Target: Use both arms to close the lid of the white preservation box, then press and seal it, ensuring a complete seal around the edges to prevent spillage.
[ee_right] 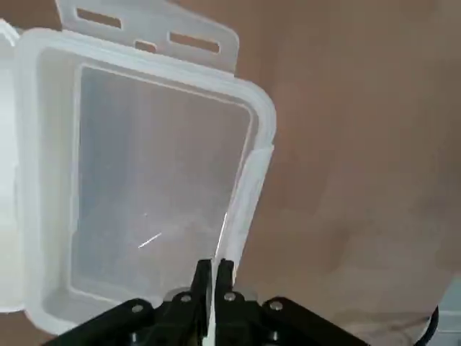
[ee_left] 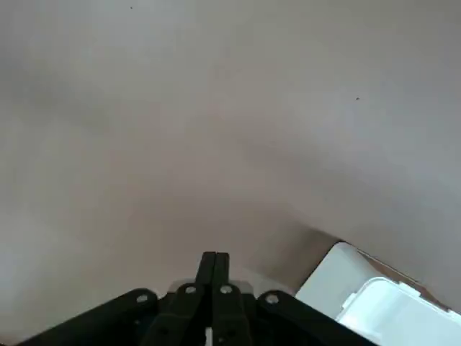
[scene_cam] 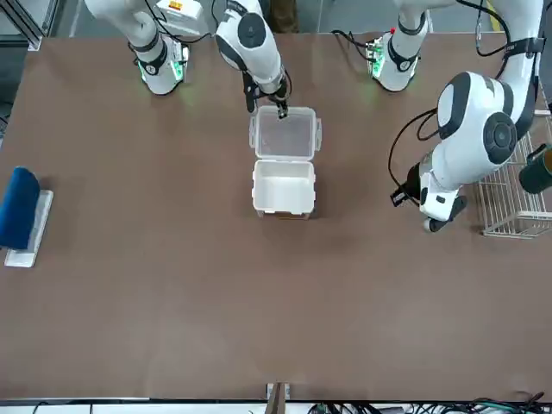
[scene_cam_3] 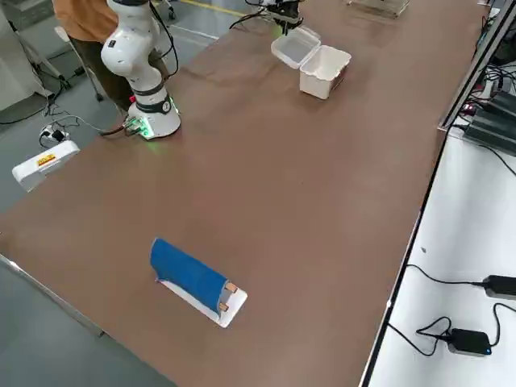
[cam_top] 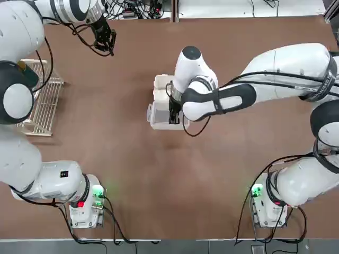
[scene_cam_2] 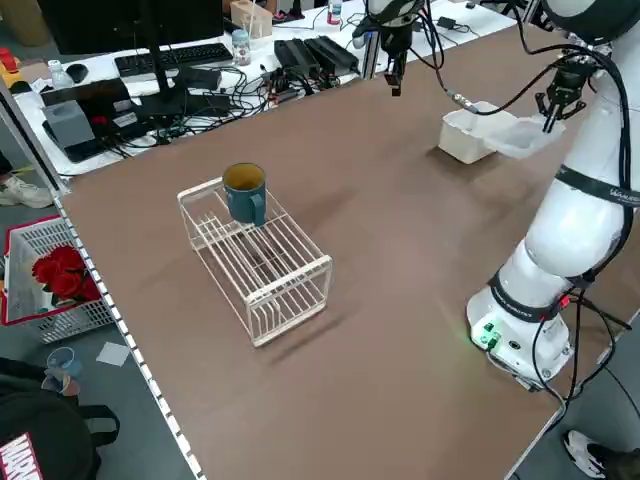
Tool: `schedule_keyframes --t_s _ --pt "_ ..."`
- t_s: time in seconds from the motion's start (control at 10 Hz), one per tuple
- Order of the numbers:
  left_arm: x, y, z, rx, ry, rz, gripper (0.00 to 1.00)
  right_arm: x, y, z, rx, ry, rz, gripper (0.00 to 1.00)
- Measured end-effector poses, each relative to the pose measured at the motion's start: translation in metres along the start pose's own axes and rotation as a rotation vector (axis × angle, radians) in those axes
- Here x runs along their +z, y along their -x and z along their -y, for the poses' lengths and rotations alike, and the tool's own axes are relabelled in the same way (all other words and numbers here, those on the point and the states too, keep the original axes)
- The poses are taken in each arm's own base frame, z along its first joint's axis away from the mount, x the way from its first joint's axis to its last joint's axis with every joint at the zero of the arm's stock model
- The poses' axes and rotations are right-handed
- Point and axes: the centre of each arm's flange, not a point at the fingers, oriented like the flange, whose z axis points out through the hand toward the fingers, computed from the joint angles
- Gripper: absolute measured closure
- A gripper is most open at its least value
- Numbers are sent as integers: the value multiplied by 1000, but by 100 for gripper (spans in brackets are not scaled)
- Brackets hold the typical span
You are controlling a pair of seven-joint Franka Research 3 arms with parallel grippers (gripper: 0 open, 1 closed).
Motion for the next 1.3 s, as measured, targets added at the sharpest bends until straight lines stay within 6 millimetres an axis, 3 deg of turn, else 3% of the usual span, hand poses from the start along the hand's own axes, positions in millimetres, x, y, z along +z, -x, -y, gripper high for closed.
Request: schedule_keyframes --t_s 0.4,0.5,0.7,0.9,1.1,1.3 --pt "-3 -1 0 -1 3 -3 99 -37 3 17 28 -44 37 96" --pt "-3 -1 0 -1 3 -3 99 -55 2 30 43 -70 54 96" --pt "-4 -1 0 -2 4 -4 99 -95 -21 79 83 -157 89 99" --pt "-4 -2 0 -2 4 -4 99 -93 -45 124 106 -191 123 99" --pt "-4 -2 0 -3 4 -4 99 -91 -58 147 122 -189 123 98" --pt "-4 -2 1 -3 4 -4 99 -100 -79 174 168 -176 110 87"
